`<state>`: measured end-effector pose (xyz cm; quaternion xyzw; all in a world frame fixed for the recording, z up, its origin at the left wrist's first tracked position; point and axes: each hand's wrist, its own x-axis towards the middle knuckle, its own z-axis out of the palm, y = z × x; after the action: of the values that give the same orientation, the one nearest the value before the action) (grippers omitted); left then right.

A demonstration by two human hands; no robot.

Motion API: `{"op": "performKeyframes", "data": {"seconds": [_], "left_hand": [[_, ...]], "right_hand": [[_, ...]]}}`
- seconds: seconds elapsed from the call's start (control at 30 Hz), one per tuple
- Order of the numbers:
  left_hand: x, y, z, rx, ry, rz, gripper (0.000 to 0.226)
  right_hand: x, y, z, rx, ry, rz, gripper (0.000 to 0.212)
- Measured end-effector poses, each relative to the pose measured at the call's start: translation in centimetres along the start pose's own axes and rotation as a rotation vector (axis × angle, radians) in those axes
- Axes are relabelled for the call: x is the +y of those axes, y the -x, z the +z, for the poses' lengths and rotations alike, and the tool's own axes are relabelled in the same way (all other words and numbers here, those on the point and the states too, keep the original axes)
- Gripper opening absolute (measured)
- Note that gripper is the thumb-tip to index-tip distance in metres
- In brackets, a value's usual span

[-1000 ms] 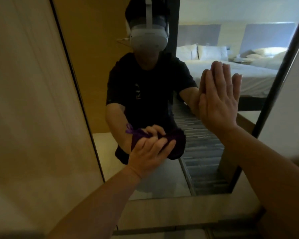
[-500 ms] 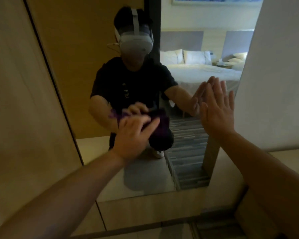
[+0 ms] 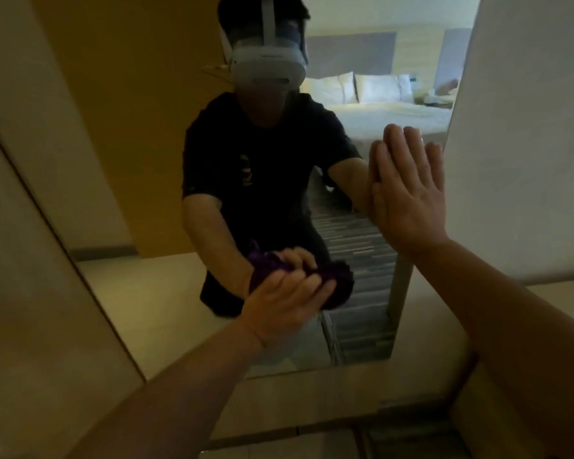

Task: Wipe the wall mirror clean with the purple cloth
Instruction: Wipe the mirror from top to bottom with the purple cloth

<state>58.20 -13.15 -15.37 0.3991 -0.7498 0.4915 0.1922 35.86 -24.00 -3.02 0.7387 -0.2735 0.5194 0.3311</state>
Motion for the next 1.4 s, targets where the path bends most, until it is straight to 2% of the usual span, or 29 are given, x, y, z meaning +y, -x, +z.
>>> {"op": "performKeyframes", "data": {"seconds": [0.13,0.3,0.4,0.47,0.53,0.63,0.77,0.83,0.9,1.03,1.17,1.23,1.33,1.4], "left_hand": [[6.2,6.7,4.1,-0.150,0.074,0.084,0.047],[6.0,5.9,1.5,-0.218,0.105,0.093,0.050],[3.5,2.3,-0.6,-0.080,0.151,-0.058,0.033],[0.9,-1.5,-2.3,0.044,0.138,-0.131,0.031],[-2.6,-6.3,-3.8,0.154,0.071,-0.177,0.029],[-7.3,-15.0,-6.1,0.323,-0.053,-0.205,0.038],[-9.5,-23.8,-7.5,0.325,-0.168,-0.257,0.043],[-8.1,-24.2,-6.6,0.312,-0.188,-0.270,0.039],[-5.6,-22.4,-5.1,0.302,-0.197,-0.204,0.037],[0.4,-16.2,-0.8,0.172,-0.188,-0.005,0.038],[6.9,-9.2,2.4,-0.033,-0.001,0.156,0.038],[9.5,-5.1,3.4,-0.219,0.104,0.191,0.038],[12.0,0.9,4.7,-0.378,0.174,0.222,0.048],[12.3,4.1,4.6,-0.471,0.181,0.241,0.047]], "right_hand": [[0.0,0.0,0.1,0.000,-0.009,-0.005,0.047],[-0.3,-0.2,-1.1,-0.105,-0.045,0.038,0.049],[-0.3,-0.6,-2.7,-0.155,-0.178,0.067,0.046],[0.4,-0.1,-4.1,-0.180,-0.255,0.124,0.046],[2.1,0.8,-5.6,-0.195,-0.246,0.222,0.048],[5.2,1.5,-7.0,-0.211,-0.138,0.355,0.050],[7.5,0.0,-6.7,-0.215,-0.089,0.414,0.052],[8.1,-0.2,-5.7,-0.221,-0.075,0.395,0.053],[8.8,0.6,-4.5,-0.249,-0.061,0.383,0.053],[10.0,2.8,-2.3,-0.265,0.021,0.310,0.056],[10.5,3.0,-2.1,-0.277,0.038,0.304,0.058],[10.5,2.9,-2.3,-0.283,0.037,0.286,0.057],[10.4,2.8,-2.6,-0.308,0.044,0.280,0.058],[10.1,2.6,-2.9,-0.336,0.050,0.304,0.058]]}}
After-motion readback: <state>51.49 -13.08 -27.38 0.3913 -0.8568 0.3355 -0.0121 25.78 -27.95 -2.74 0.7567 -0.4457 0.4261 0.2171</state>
